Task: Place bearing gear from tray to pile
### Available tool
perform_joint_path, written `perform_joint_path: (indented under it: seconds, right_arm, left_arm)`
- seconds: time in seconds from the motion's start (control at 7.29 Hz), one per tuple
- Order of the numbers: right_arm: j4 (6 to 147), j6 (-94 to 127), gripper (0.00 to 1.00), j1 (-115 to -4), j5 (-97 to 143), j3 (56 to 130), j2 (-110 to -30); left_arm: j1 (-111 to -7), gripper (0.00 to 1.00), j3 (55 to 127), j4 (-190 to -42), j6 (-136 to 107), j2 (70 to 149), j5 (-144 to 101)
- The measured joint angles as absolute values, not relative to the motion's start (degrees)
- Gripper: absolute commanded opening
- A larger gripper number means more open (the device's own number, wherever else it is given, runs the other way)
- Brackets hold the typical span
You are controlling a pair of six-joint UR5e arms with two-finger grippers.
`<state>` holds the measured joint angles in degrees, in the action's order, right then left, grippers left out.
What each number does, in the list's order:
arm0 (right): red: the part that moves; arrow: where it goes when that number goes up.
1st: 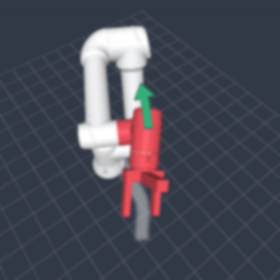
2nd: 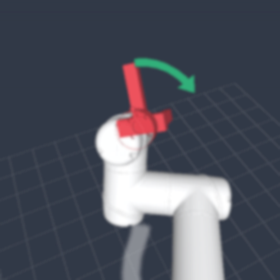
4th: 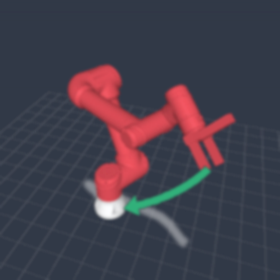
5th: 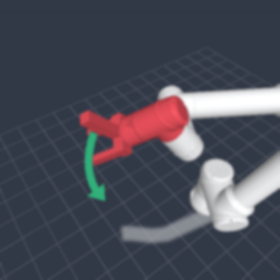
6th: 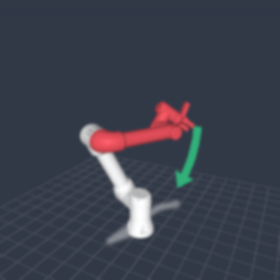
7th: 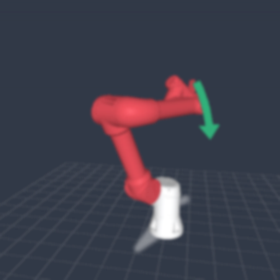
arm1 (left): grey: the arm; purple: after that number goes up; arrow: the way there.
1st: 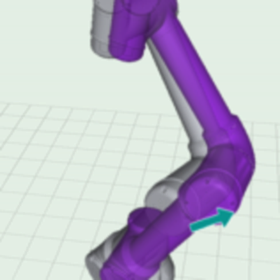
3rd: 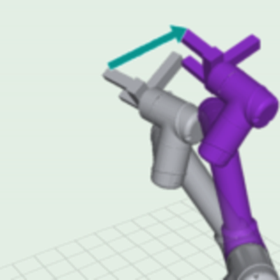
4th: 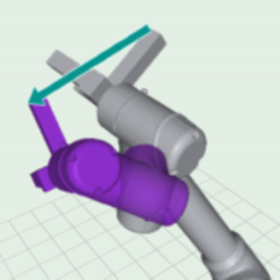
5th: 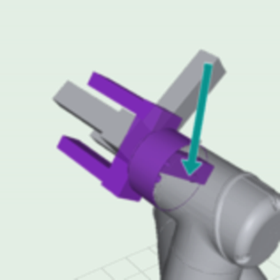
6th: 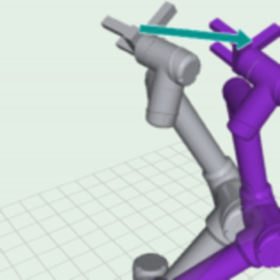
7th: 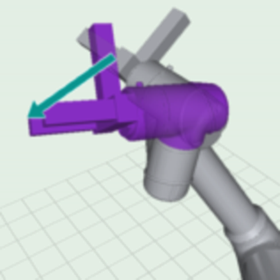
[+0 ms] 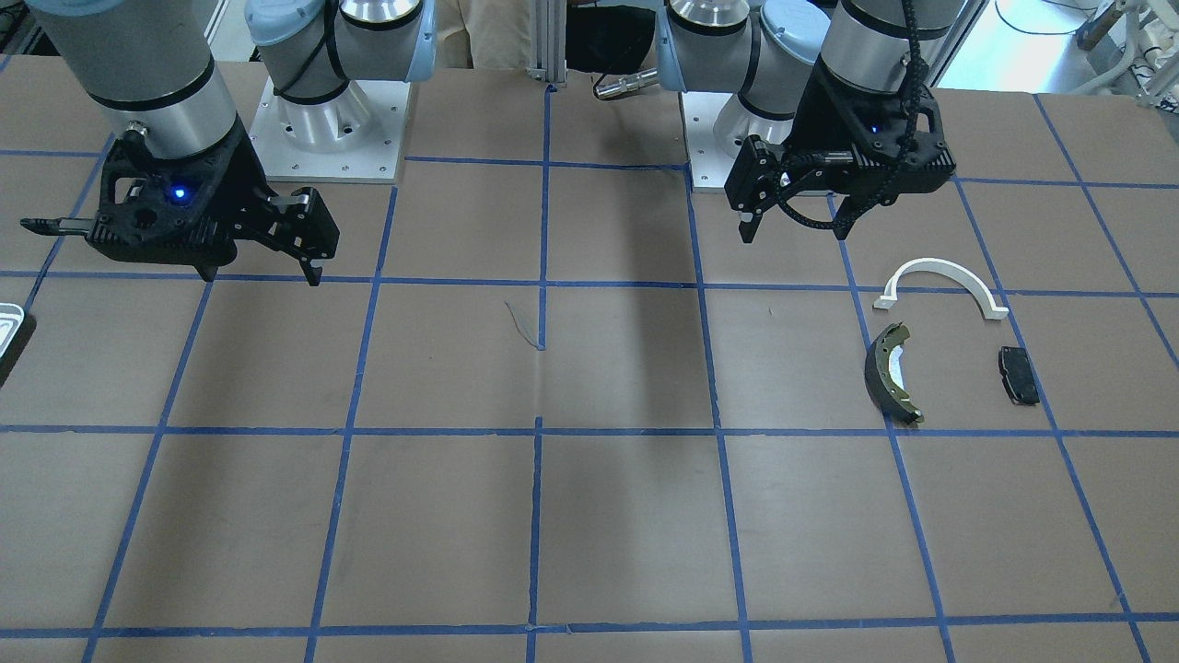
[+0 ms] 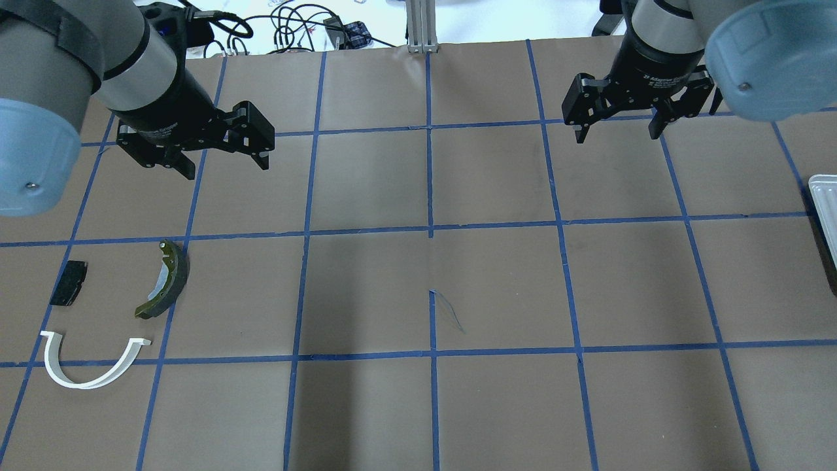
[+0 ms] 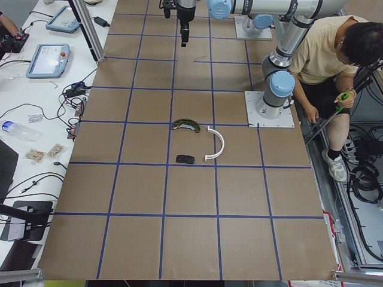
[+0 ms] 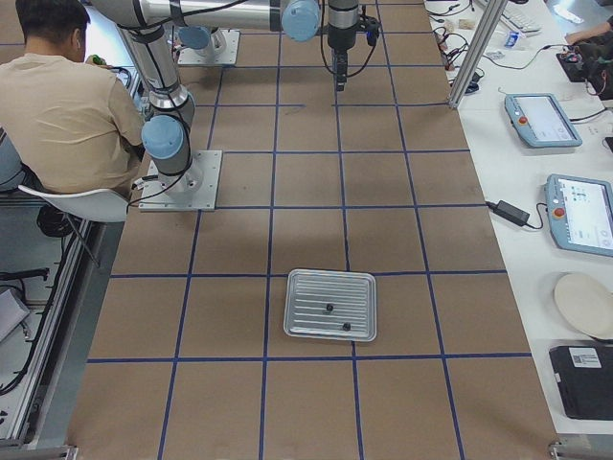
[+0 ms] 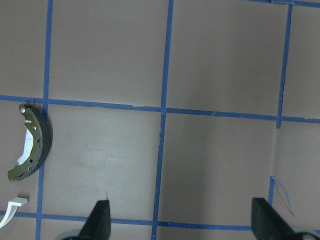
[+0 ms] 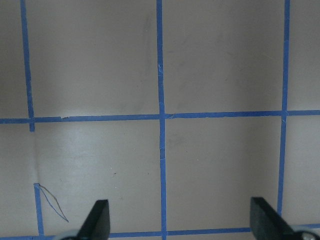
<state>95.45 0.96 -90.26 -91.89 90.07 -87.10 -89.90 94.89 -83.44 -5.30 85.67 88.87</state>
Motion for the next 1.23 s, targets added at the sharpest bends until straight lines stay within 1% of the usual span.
perform_joint_path:
  seconds: [0.55,0.82,0.96,1.23]
  right_arm:
    - [95.6,0.5,1.00,-90.0,-92.0,90.0,-87.0]
    - [95.7,-3.0,1.00,-87.9,-92.2,89.9,-86.8]
    - [95.8,-6.8,1.00,-85.0,-92.1,89.9,-86.7]
    - [96.4,-18.0,1.00,-75.2,-91.8,89.9,-85.9]
  left_arm:
    - [-89.2,1.00,94.5,-83.9,-4.8,84.8,89.3]
    - [-88.2,1.00,94.8,-83.7,0.8,84.9,89.8]
    - [-88.0,1.00,94.7,-83.9,-0.2,85.1,89.8]
    - [-87.7,1.00,93.7,-84.9,-5.9,85.9,89.9]
